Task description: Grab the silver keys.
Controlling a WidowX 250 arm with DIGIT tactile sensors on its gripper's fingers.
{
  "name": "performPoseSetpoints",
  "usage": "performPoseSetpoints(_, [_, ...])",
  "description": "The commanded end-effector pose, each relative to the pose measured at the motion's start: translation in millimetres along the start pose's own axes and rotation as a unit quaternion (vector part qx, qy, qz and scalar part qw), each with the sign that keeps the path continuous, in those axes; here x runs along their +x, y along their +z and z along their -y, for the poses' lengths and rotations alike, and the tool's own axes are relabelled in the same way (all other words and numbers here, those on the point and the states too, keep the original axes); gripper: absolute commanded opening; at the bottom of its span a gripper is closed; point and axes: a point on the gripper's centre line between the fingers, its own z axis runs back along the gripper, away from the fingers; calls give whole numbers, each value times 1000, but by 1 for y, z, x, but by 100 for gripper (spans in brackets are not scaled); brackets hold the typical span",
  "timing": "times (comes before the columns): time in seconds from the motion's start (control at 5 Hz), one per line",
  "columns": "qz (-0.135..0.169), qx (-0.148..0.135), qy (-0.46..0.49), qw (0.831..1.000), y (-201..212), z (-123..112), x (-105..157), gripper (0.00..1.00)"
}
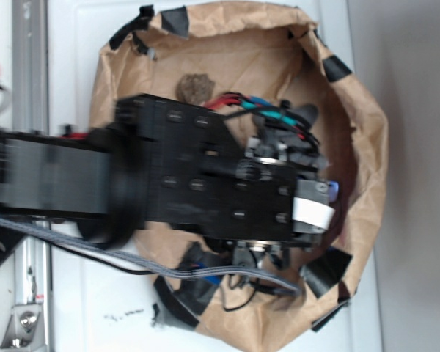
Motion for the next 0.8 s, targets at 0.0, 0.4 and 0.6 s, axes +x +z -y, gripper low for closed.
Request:
performPoseSetpoints(0.0, [37, -58, 10, 998, 34, -9, 6, 100])
performPoseSetpoints(0.4, [44, -29, -10, 999, 23, -2, -12, 100])
performPoseSetpoints(0.6, [46, 26, -60, 997, -2, 12, -19, 100])
